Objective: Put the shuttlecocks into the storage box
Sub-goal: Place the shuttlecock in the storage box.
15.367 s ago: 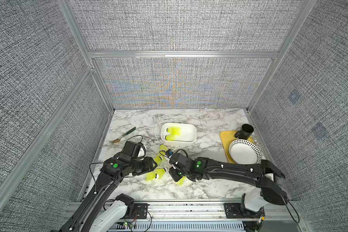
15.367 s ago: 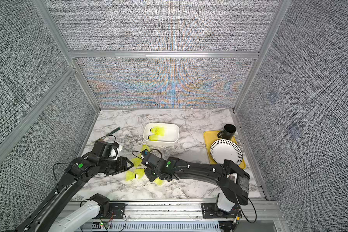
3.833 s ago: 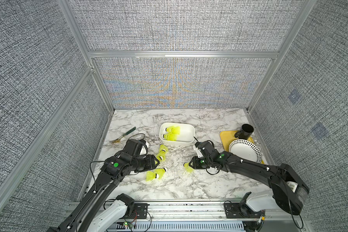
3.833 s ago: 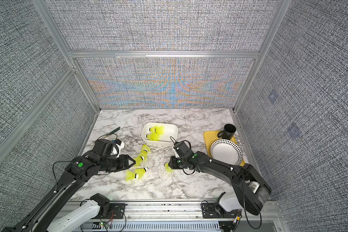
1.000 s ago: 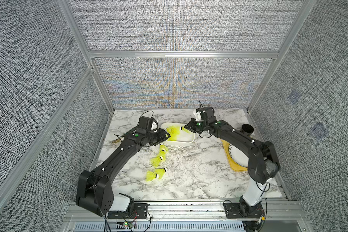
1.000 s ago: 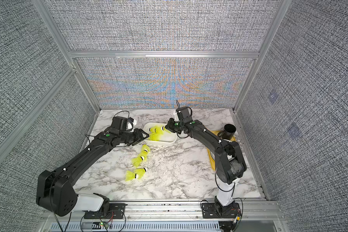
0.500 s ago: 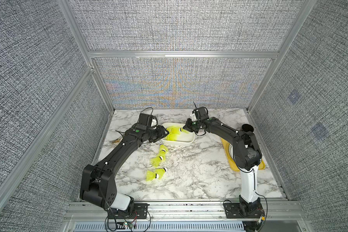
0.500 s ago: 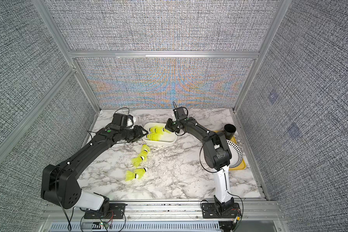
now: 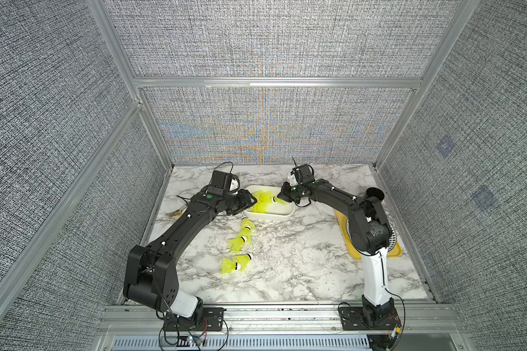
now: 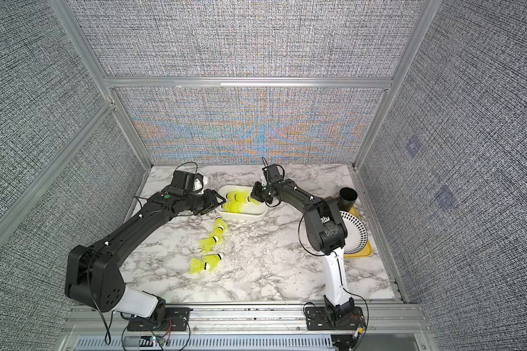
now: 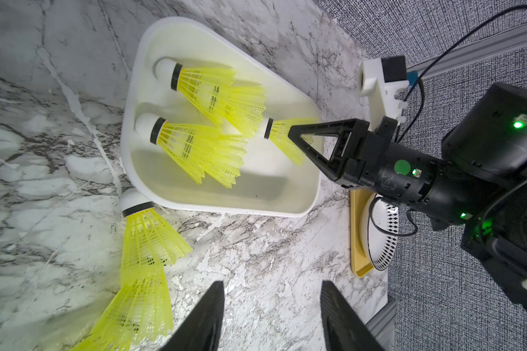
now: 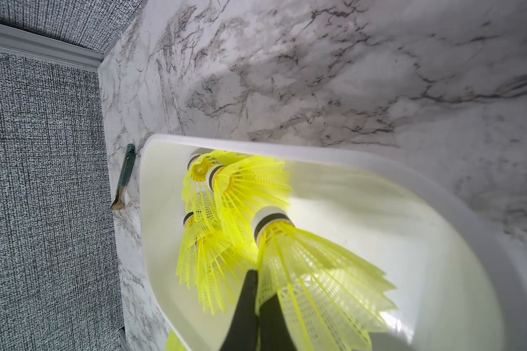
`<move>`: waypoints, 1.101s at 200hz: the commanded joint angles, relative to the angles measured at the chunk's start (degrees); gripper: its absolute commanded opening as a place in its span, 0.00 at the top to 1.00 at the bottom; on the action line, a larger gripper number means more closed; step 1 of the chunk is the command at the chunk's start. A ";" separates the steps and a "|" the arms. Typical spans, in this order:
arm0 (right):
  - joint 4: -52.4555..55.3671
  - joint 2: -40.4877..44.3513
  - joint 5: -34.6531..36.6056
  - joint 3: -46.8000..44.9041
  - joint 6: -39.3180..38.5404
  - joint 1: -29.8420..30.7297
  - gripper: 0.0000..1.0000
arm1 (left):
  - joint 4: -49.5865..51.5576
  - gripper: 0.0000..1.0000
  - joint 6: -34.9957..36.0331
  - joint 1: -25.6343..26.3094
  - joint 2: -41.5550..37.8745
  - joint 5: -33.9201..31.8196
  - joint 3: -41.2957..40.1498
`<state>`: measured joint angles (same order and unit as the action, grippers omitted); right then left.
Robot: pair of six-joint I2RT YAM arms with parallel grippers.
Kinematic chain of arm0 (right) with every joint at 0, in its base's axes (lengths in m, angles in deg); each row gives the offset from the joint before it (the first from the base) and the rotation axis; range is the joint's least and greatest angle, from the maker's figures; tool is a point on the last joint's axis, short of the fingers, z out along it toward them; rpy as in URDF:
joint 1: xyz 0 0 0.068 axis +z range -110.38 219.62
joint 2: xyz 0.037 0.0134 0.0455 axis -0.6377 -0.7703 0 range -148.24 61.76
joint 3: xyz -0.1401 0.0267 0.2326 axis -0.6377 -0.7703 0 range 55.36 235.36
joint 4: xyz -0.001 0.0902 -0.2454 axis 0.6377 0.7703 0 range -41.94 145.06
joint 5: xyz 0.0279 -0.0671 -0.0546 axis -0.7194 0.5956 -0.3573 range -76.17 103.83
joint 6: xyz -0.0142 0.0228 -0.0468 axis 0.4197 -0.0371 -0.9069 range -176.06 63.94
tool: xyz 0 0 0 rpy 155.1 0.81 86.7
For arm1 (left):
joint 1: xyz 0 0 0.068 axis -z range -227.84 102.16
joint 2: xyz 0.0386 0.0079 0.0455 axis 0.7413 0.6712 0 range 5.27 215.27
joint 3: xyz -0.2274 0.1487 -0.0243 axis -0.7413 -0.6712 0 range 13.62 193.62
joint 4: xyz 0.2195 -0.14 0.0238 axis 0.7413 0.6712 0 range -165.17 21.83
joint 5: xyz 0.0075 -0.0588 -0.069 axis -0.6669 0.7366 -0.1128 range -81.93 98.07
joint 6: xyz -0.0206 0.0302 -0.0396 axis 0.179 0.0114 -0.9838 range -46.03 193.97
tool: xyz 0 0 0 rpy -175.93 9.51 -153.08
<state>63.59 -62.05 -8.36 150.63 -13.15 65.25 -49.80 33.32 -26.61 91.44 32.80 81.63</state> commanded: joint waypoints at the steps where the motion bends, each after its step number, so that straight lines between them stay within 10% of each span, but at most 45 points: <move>1: -1.76 -0.31 -1.04 0.45 -0.27 0.04 1.00 | -1.36 0.46 0.57 -0.07 0.64 1.85 0.01; 220: -13.22 -5.87 -9.35 2.26 4.98 0.08 1.00 | -1.28 0.46 -0.14 0.11 -0.39 2.82 -0.86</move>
<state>52.59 -67.40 -16.67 152.03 -9.19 65.29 -50.22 33.24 -26.56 91.62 35.42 81.00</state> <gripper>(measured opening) 0.049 0.540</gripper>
